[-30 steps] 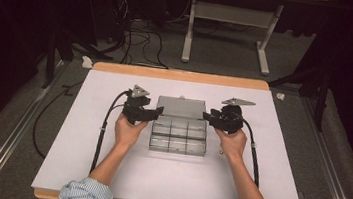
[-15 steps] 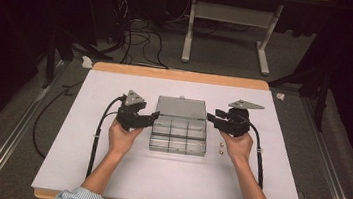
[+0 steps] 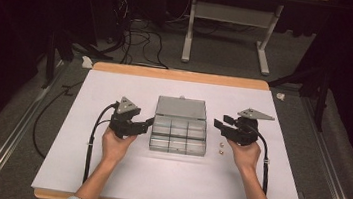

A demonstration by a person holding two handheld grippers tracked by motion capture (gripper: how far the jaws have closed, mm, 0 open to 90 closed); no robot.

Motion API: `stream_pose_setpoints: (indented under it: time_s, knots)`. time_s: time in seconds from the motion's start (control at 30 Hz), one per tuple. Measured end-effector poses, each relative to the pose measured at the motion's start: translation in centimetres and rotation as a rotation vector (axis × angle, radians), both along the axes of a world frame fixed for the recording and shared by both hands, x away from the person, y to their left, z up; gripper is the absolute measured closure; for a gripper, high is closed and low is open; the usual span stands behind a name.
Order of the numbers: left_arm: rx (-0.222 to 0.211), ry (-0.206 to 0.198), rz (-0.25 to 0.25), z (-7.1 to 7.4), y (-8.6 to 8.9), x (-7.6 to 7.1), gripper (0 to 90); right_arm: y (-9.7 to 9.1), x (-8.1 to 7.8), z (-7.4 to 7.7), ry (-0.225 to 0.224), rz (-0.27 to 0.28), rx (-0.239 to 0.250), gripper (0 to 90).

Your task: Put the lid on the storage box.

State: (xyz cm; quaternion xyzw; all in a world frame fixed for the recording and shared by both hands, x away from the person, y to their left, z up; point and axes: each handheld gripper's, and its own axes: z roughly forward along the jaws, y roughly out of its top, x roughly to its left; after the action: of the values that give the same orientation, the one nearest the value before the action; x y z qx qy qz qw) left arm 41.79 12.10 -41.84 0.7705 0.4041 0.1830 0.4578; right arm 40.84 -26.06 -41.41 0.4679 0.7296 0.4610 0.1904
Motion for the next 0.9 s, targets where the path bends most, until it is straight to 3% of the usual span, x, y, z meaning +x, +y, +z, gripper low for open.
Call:
stream_pose_setpoints:
  time_s: [0.63, 0.9]
  knots:
    - [0.005, 0.014, 0.042, -1.8, 1.9, -2.6, 35.1, -0.8, -3.2, -0.8, -0.006, 0.006, -0.007, 51.0]
    - [0.022, 0.047, 0.066, -3.1, 2.6, -3.2, 34.8, -1.3, -4.2, -1.4, -0.001, -0.006, -0.001, 50.9]
